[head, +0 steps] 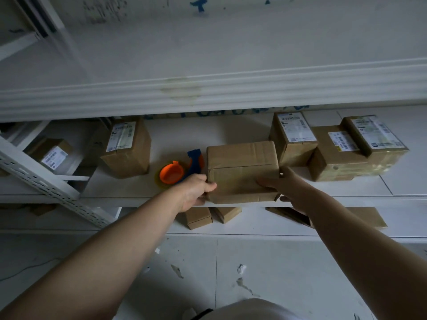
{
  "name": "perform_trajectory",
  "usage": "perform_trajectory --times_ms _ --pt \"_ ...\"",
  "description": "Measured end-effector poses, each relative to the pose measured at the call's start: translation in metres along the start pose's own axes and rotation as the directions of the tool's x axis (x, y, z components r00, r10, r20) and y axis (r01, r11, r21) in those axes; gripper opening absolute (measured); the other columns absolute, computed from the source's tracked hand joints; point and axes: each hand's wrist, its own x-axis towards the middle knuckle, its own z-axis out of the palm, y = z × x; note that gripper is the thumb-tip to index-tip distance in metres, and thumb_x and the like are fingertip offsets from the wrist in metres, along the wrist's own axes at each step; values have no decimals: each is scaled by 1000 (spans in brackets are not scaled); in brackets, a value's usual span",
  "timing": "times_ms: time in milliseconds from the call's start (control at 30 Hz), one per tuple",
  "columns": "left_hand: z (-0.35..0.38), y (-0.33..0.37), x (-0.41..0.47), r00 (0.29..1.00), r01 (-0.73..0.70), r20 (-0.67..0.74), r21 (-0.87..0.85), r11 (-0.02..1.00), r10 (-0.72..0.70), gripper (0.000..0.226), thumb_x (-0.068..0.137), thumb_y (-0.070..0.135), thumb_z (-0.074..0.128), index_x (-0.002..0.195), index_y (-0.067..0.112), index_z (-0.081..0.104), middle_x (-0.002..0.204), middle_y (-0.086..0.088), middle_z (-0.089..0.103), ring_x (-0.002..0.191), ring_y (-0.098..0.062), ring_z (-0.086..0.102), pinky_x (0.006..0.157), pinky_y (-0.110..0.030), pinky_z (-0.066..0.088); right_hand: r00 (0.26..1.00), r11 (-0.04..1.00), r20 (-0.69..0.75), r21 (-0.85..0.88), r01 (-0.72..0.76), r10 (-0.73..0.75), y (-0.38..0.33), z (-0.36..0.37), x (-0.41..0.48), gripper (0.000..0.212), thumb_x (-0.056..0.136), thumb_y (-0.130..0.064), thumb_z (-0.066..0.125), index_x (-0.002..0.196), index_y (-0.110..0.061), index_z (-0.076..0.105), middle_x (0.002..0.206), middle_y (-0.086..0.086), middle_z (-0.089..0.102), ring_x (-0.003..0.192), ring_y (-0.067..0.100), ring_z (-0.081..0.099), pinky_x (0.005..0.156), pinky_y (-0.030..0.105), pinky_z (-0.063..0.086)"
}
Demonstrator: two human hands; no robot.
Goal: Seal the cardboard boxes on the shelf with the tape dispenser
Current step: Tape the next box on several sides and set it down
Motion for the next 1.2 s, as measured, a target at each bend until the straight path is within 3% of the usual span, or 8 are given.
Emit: perform_trajectory --times_ms 100,233,500,700,867,967,1067,1200 --pt "-12 1 -7 999 27 -41 80 996 -24 37 84 12 69 118 15 56 126 -6 59 119 -28 54 96 -51 50 999 996 32 82 26 -29 -6 0 3 65 75 -21 80 129 -17 44 111 9 56 99 27 58 79 39 48" --pt "-13 10 -10 979 83 -187 10 996 -80 83 62 62 78 127 19 48 124 -6 59 112 -34 58 90 -50 52 995 992 -53 91 93 -88 -22 19 4 62 72 -46 79 116 -18 45 104 2 54 98 22 57 83 39 53" --pt "-7 -8 -3 932 -33 -350 178 983 95 49 86 51 62 120 19 50 113 -6 60 103 -29 59 85 -44 54 993 980 -68 170 106 -96 -3 38 2 40 83 -33 73 109 -17 46 102 5 58 101 28 60 91 51 52" --pt "-16 -6 4 875 -189 -378 308 932 302 24 86 22 68 103 24 52 107 -3 64 102 -25 62 90 -41 52 985 927 -24 334 172 -174 -5 23 -2 42 84 10 58 116 -13 43 102 3 57 93 19 54 73 25 44" --pt "-29 5 -18 997 -57 73 321 946 35 81 49 48 90 120 25 58 119 3 64 116 -18 53 107 -41 37 940 935 330 352 -35 -89 2 7 -3 85 55 -42 79 134 -35 48 134 -1 56 126 25 46 108 59 23" --pt "-23 3 -21 1000 -7 3 123 992 6 103 38 71 83 126 27 54 128 1 58 124 -25 49 106 -52 38 960 951 280 294 -92 6 -5 8 -2 71 70 -64 71 125 -24 53 131 1 56 127 25 46 111 58 26" --pt "-20 1 -16 995 -5 -101 -32 999 2 60 70 53 78 118 25 54 127 -3 59 117 -25 55 98 -48 48 961 935 277 343 -91 -8 -10 8 2 31 88 -34 65 114 -18 59 115 4 65 114 23 56 111 54 31" --pt "-30 9 -15 981 -138 -142 -42 990 131 57 77 13 78 128 20 52 122 -1 64 108 -17 61 91 -37 53 949 895 260 443 50 -181 -13 5 7 65 81 11 60 134 -26 48 126 5 60 115 26 56 99 45 44"
